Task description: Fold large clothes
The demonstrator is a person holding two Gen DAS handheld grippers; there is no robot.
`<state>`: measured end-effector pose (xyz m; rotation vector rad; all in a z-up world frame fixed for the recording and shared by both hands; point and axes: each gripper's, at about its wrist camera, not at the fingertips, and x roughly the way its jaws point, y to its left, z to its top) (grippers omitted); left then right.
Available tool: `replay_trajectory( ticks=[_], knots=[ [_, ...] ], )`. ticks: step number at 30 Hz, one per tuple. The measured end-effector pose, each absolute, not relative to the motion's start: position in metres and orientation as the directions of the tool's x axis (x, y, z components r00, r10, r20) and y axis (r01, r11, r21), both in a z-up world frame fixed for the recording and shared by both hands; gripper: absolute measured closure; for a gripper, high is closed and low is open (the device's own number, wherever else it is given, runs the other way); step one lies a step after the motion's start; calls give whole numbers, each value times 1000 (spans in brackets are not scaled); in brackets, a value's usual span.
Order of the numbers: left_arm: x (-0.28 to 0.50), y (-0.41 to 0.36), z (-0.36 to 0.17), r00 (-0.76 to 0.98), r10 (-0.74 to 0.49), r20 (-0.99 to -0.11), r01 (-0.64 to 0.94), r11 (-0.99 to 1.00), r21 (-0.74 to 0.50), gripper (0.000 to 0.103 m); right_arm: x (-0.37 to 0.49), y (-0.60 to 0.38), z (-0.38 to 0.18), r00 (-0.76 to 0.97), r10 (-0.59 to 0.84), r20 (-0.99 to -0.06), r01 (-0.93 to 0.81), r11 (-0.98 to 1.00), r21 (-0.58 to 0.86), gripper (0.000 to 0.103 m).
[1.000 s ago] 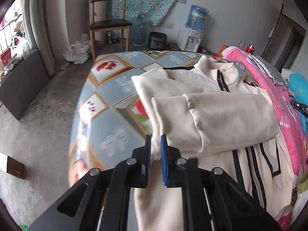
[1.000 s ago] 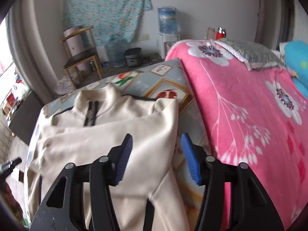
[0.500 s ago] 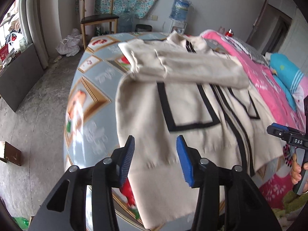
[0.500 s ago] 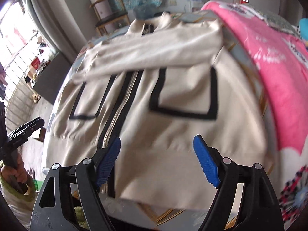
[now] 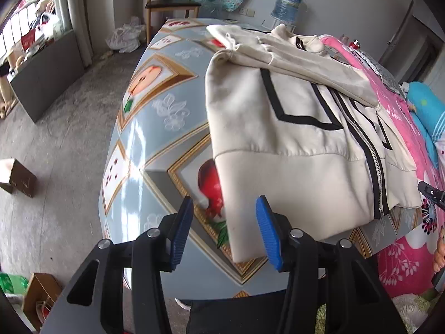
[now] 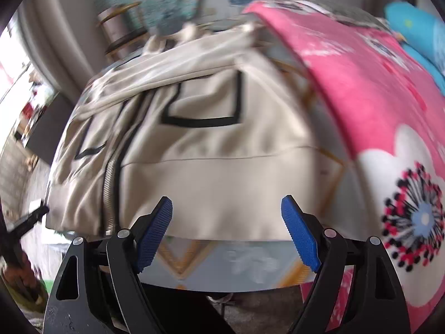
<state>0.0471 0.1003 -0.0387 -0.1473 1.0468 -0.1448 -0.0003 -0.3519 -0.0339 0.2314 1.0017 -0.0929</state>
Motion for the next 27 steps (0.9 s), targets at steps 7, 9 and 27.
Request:
replay_trajectory(
  ticks=[7,9,27],
  knots=[
    [47,105,-41,490,-236,-839,55,969,-240,57,-1,-416,-46,558,59,-828,314,908,277,27],
    [49,107,-41,489,-252,-835,56,965,-258,57,3,-421,-53,548,73,-834,325,899,293,32],
    [77,98,-43,497,-305,-813,65,947,-316,75,16,-400,-69,522,86,-849,278,923,265,63]
  ],
)
